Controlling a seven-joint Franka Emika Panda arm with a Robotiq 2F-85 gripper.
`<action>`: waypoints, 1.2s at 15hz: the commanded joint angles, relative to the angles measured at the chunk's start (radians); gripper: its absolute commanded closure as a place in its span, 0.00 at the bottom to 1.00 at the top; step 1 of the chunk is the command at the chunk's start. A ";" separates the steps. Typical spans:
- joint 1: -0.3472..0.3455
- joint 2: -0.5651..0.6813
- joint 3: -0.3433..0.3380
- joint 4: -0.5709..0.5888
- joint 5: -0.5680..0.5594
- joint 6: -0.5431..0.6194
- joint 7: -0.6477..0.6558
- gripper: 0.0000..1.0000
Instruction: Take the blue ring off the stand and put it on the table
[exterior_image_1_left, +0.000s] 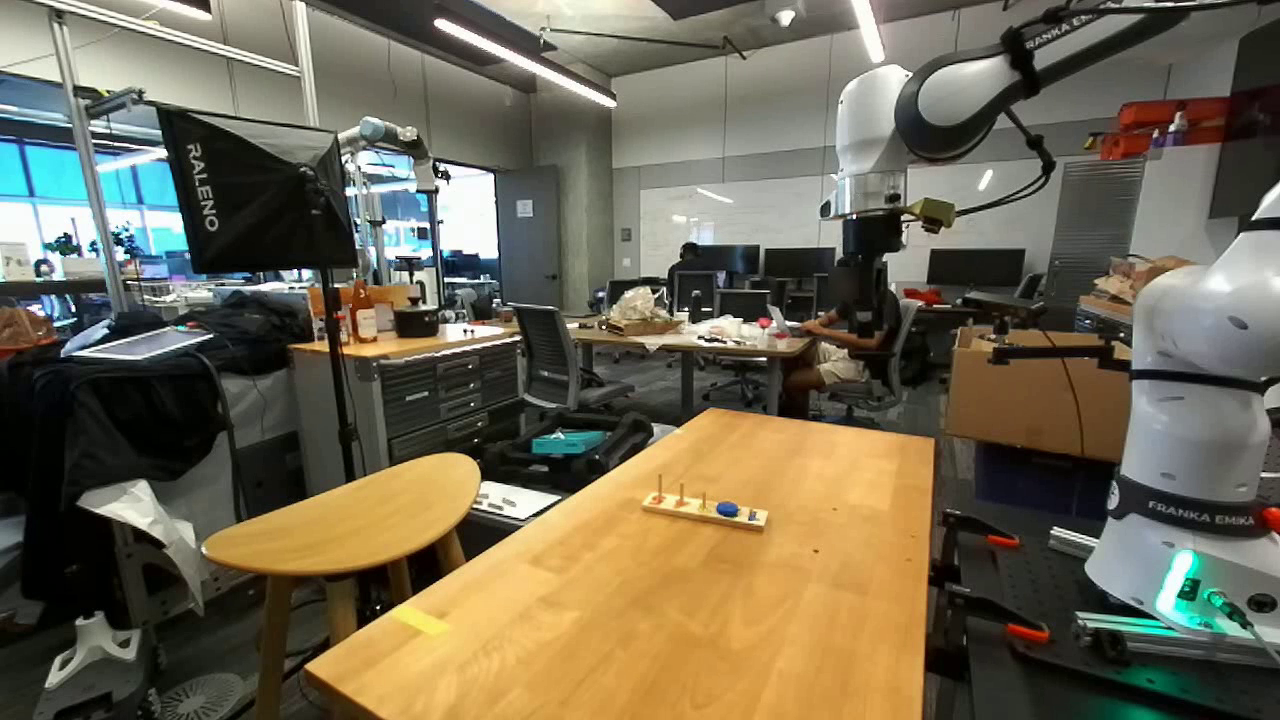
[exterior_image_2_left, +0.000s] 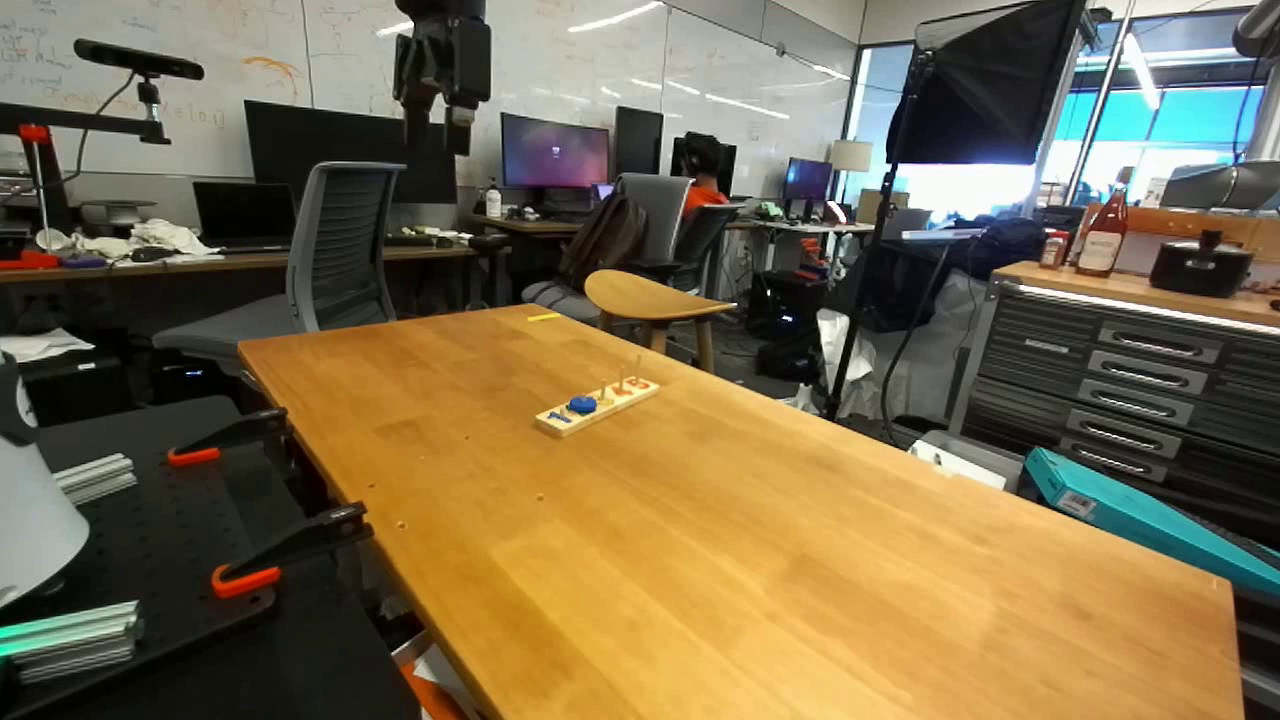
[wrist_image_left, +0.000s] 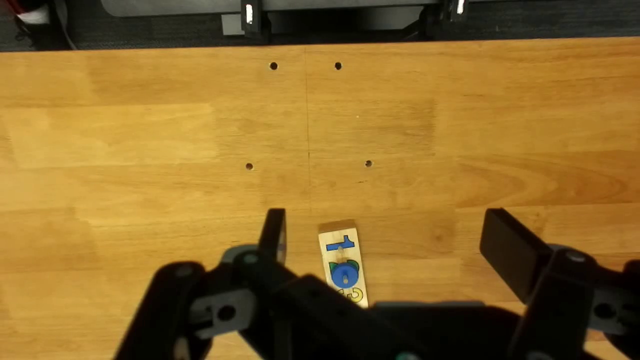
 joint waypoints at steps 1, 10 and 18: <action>-0.013 0.000 0.012 0.002 0.007 -0.002 -0.006 0.00; -0.003 0.143 0.056 -0.007 -0.005 0.201 0.039 0.00; -0.017 0.647 0.060 0.223 -0.017 0.467 0.101 0.00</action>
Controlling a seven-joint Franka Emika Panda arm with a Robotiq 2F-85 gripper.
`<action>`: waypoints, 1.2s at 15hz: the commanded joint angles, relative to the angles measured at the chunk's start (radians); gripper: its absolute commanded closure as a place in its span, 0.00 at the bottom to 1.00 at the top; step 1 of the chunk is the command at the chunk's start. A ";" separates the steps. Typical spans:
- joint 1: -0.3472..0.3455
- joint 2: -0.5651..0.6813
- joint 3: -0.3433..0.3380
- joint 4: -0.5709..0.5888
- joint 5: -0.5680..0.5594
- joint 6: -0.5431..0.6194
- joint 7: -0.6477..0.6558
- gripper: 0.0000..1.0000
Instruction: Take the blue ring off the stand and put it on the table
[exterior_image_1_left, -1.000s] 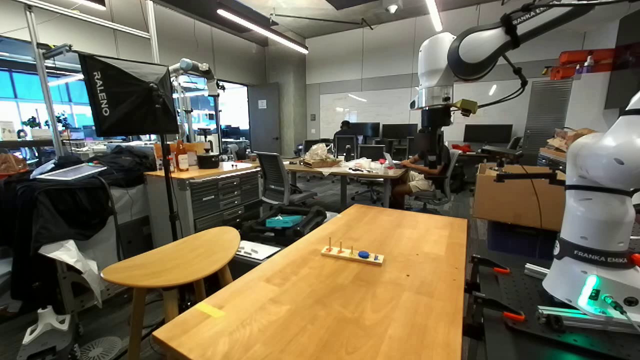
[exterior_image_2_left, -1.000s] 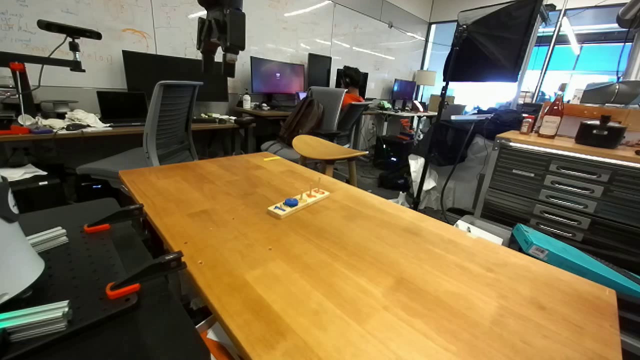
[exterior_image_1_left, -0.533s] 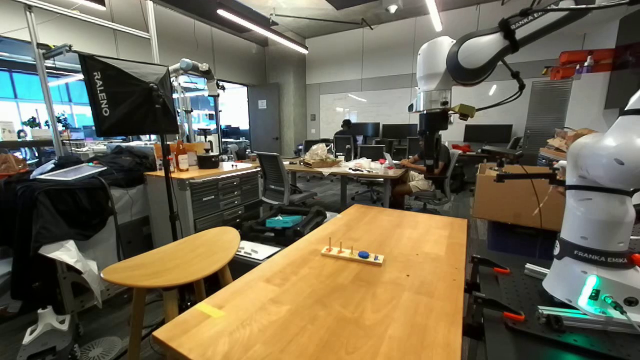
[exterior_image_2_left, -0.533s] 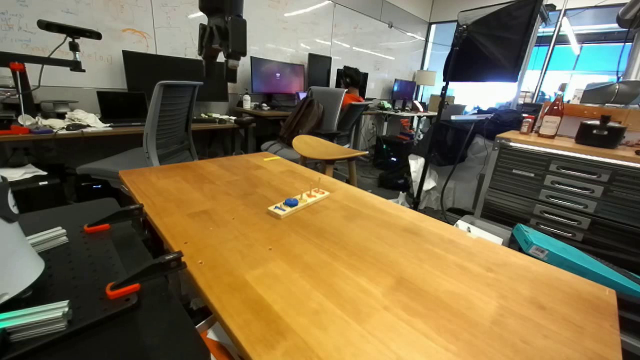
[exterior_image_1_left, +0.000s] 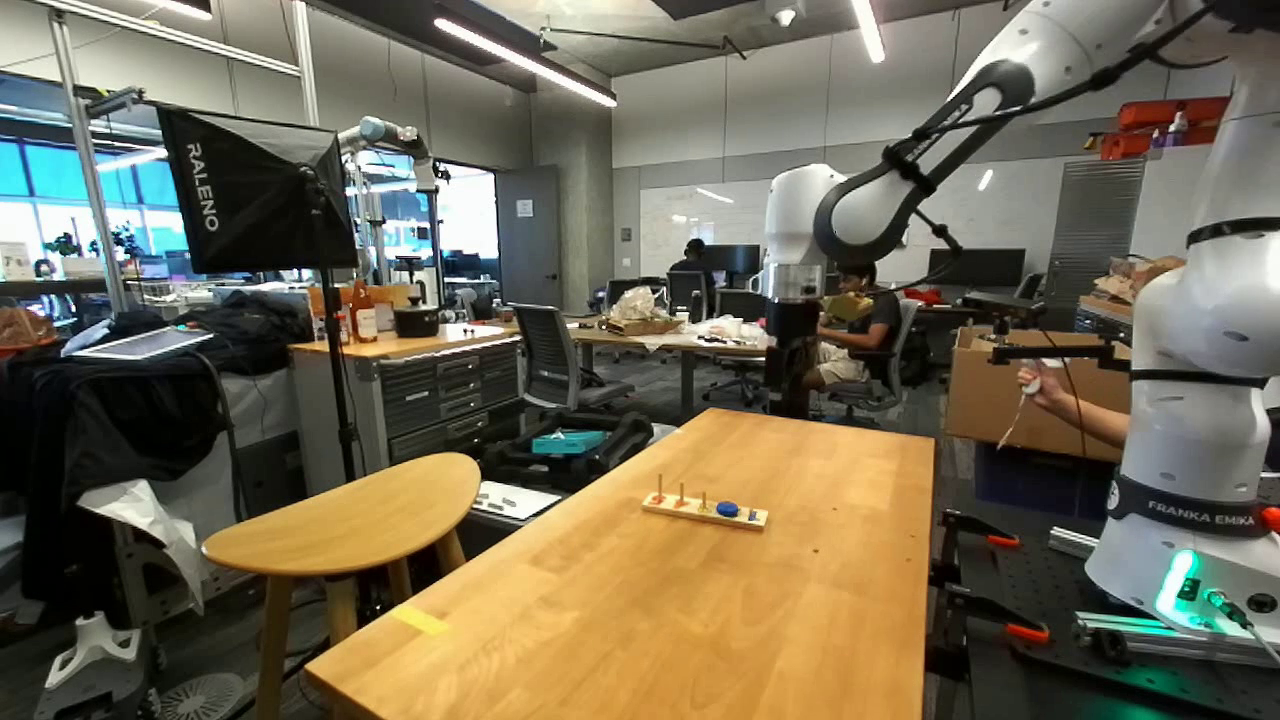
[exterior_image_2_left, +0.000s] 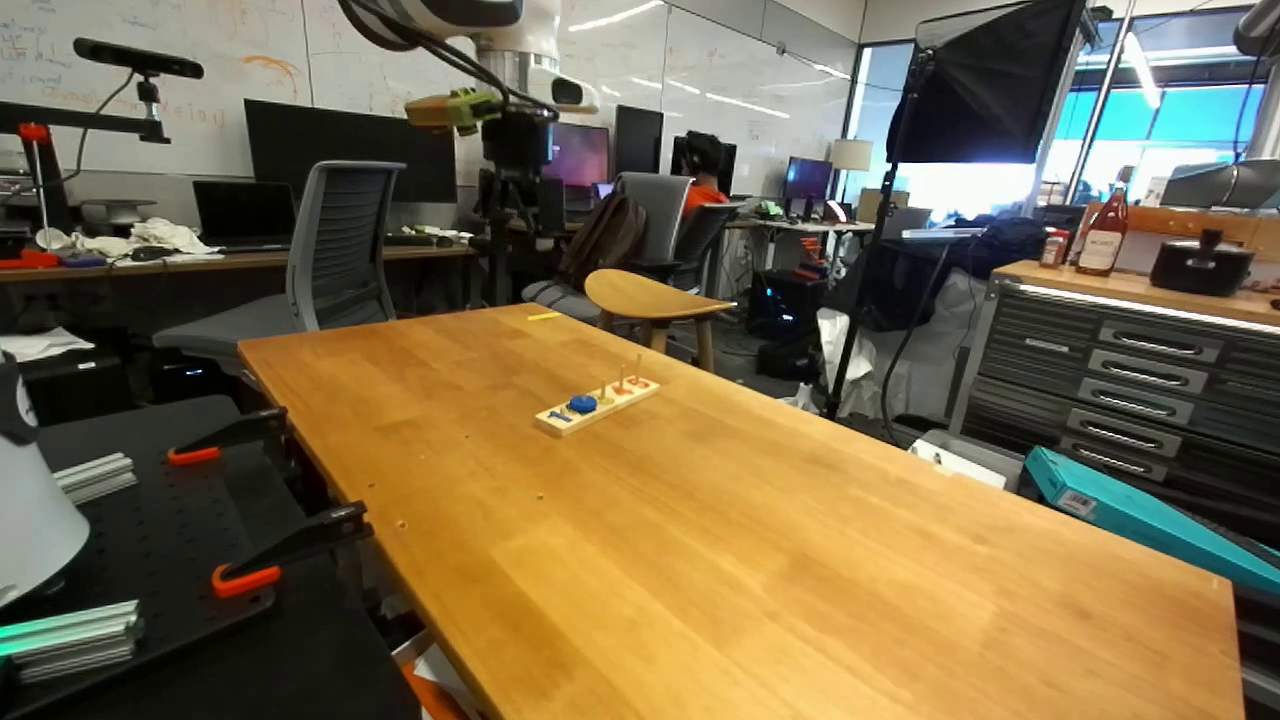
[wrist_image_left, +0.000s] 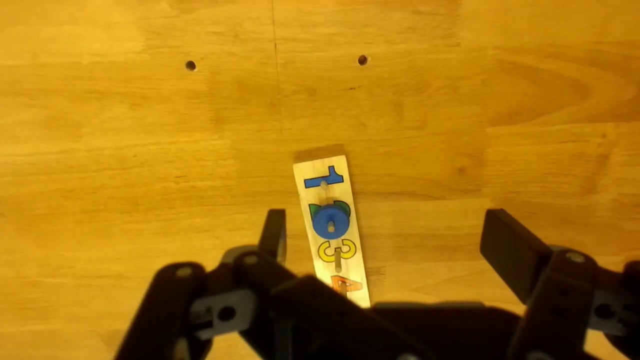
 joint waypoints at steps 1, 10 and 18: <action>-0.014 0.258 -0.014 0.200 -0.013 -0.003 0.019 0.00; 0.024 0.645 -0.080 0.489 -0.121 0.025 0.025 0.00; 0.033 0.673 -0.046 0.464 -0.089 0.070 -0.005 0.00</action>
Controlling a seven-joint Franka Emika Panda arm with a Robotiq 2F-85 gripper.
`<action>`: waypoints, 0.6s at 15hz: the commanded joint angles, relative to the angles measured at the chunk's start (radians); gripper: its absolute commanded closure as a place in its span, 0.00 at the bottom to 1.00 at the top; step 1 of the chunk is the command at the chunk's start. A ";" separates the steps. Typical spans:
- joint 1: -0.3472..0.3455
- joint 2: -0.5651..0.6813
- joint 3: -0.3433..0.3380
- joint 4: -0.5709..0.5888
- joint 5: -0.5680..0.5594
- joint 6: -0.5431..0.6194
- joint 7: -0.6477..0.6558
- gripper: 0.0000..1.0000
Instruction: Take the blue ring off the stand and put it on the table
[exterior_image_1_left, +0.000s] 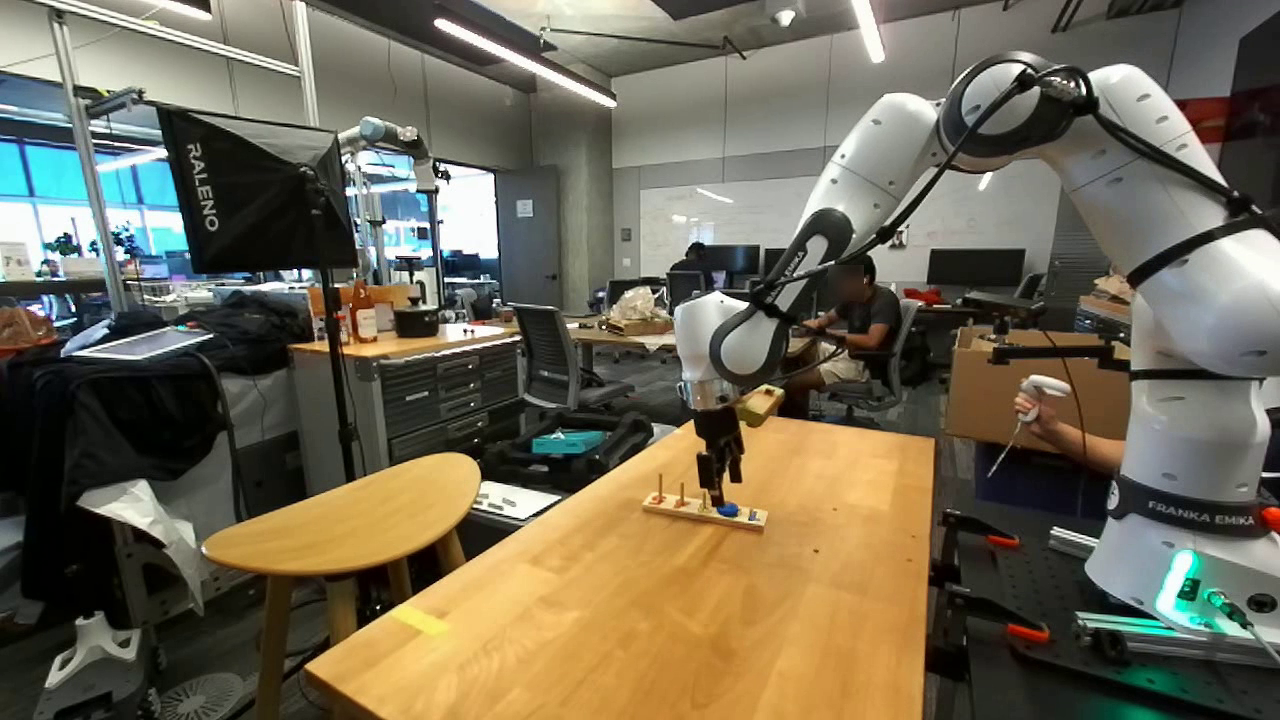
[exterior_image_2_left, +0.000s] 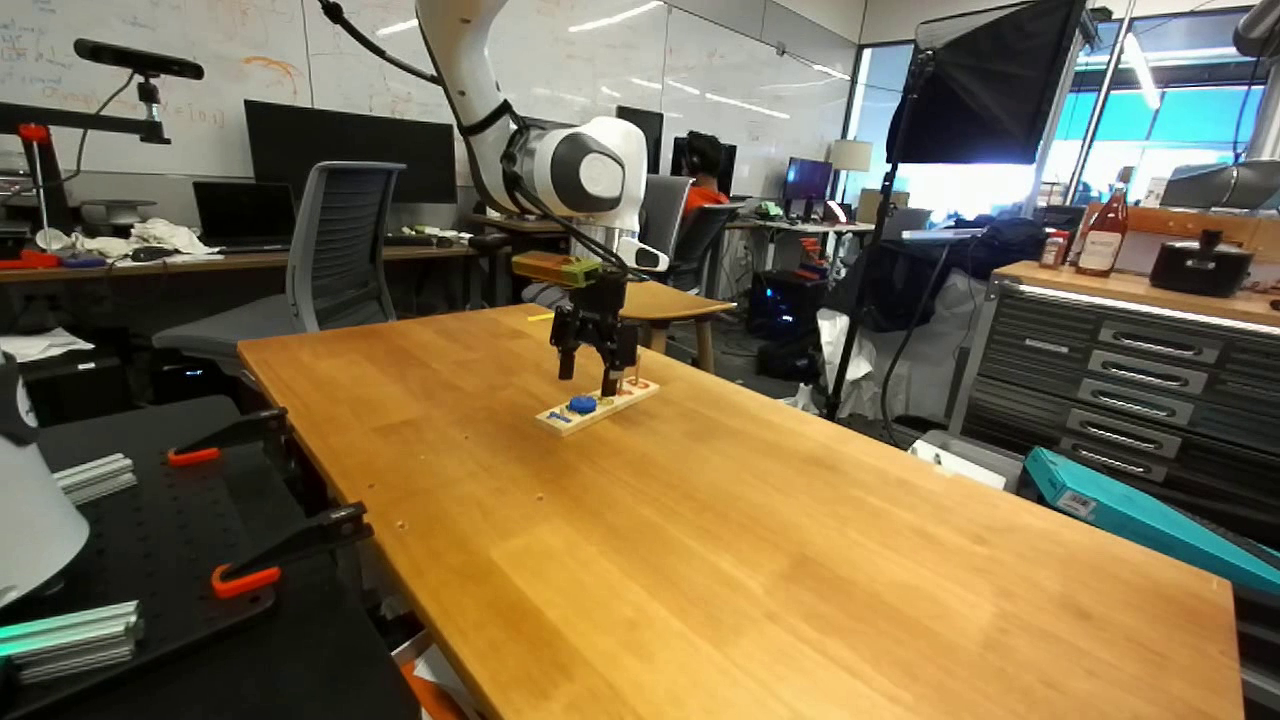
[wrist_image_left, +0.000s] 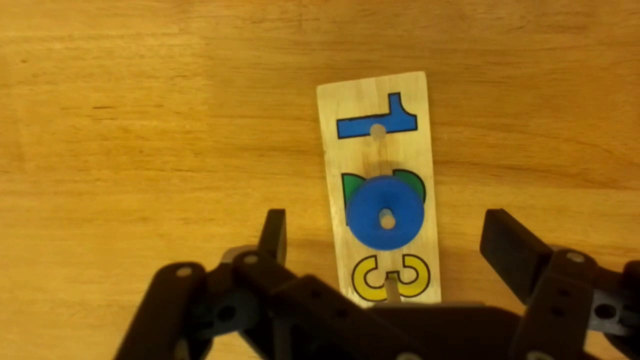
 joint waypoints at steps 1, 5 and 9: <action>0.011 0.003 0.010 0.002 0.022 0.033 -0.012 0.00; 0.007 0.006 0.016 0.000 0.031 0.037 -0.018 0.00; 0.007 0.015 0.011 -0.002 0.031 0.038 -0.013 0.00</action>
